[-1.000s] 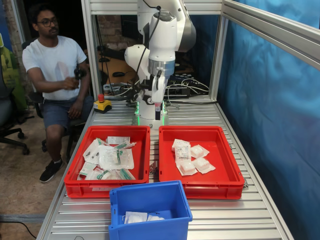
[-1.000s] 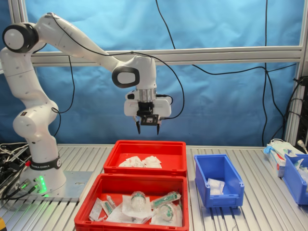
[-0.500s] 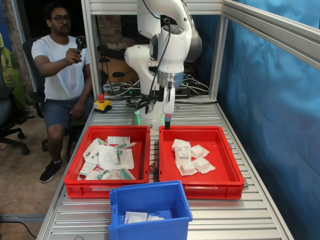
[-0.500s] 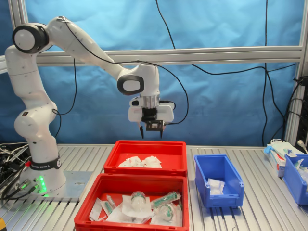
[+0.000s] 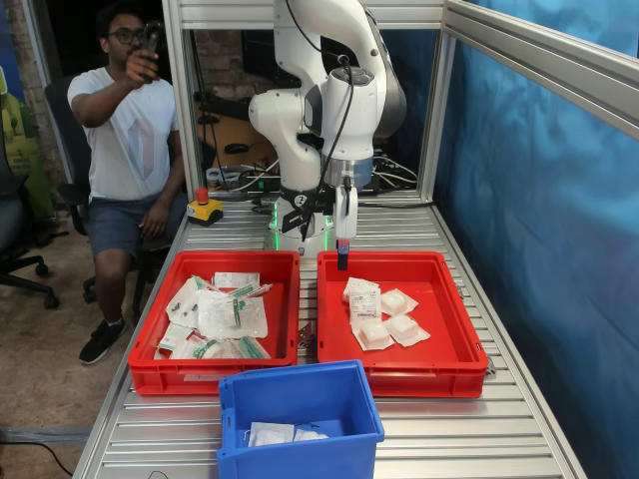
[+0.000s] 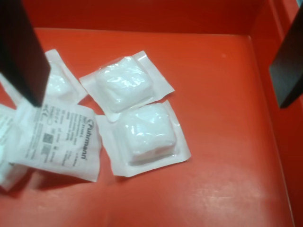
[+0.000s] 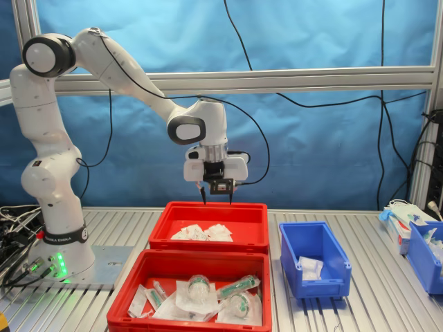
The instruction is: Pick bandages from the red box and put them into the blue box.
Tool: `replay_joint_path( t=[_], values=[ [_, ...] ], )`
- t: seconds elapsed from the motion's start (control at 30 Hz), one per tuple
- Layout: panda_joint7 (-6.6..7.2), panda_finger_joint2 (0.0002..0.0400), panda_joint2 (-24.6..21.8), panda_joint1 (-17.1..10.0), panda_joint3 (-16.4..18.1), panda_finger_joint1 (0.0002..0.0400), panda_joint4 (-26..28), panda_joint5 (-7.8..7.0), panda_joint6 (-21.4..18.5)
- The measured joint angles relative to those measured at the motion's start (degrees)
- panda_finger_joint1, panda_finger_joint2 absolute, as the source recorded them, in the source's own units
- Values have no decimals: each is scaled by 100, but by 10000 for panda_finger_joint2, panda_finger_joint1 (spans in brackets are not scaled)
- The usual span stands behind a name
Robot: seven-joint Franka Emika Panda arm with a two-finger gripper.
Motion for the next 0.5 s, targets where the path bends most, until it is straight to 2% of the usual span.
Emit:
replay_joint_path(
  t=[0.2, 0.5],
  values=[
    [0, 400, 23, 1, 33, 400, -286, 0, 586],
    [0, 400, 255, 5, 133, 400, -502, 0, 1065]
  ],
)
